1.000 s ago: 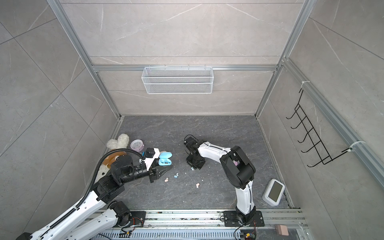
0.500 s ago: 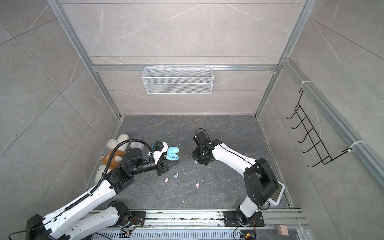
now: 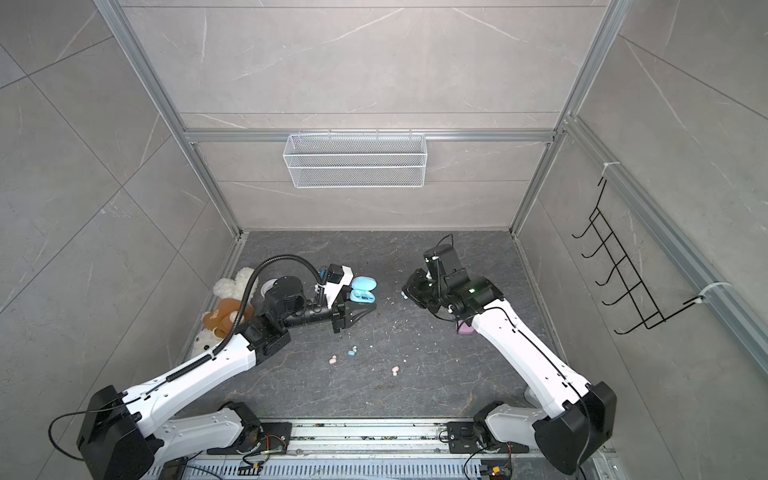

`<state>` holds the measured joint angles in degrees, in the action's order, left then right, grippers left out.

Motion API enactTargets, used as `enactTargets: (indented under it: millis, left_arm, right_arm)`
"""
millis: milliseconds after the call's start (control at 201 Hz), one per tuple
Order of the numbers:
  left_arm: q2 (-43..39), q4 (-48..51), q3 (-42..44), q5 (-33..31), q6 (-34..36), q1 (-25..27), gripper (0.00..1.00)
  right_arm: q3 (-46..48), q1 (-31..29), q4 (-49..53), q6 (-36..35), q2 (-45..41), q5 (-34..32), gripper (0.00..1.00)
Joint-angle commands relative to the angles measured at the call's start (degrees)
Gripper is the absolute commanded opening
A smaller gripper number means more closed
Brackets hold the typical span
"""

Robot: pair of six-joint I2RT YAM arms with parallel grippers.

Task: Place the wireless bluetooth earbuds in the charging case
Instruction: 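Carry the blue earbud with the right gripper toward the case in the left gripper, then lower the blue earbud into a slot of the light-blue case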

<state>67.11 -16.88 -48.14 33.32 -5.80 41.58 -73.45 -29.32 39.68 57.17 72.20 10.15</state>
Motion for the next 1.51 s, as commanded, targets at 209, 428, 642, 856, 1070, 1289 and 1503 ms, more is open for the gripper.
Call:
enactTargets:
  millis: [209, 428, 642, 856, 1070, 1289, 1503]
  left_arm:
    - [3.7, -6.2, -5.8, 6.0, -1.0, -0.3, 0.28]
    - [6.1, -9.5, -7.6, 8.6, -2.8, -0.2, 0.28]
    - [8.3, -16.5, -7.9, 12.1, -5.6, -0.3, 0.27]
    - [10.4, -23.4, -8.5, 14.9, -8.9, -0.1, 0.28]
    - [12.5, -27.1, -9.4, 17.1, -10.2, 1.0, 0.28]
    - [13.0, -28.1, -10.3, 17.8, -10.7, 1.7, 0.28]
    - [12.4, -27.0, -10.4, 17.8, -9.8, 2.2, 0.28]
  right_arm:
    - [-10.3, 0.5, 3.4, -9.3, -5.4, 5.1, 0.17]
    - [-10.5, 0.5, 0.7, -12.1, -8.6, 9.7, 0.17]
    - [-11.8, 0.4, -1.3, -15.5, -10.2, 15.7, 0.17]
    - [-11.6, 0.4, -1.6, -17.8, -10.4, 23.4, 0.17]
    - [-10.5, 0.4, -3.3, -18.5, -10.3, 26.5, 0.17]
    - [-10.1, 0.5, -2.5, -19.3, -9.6, 26.4, 0.17]
    - [-9.2, 0.4, -2.5, -19.2, -9.4, 25.8, 0.17]
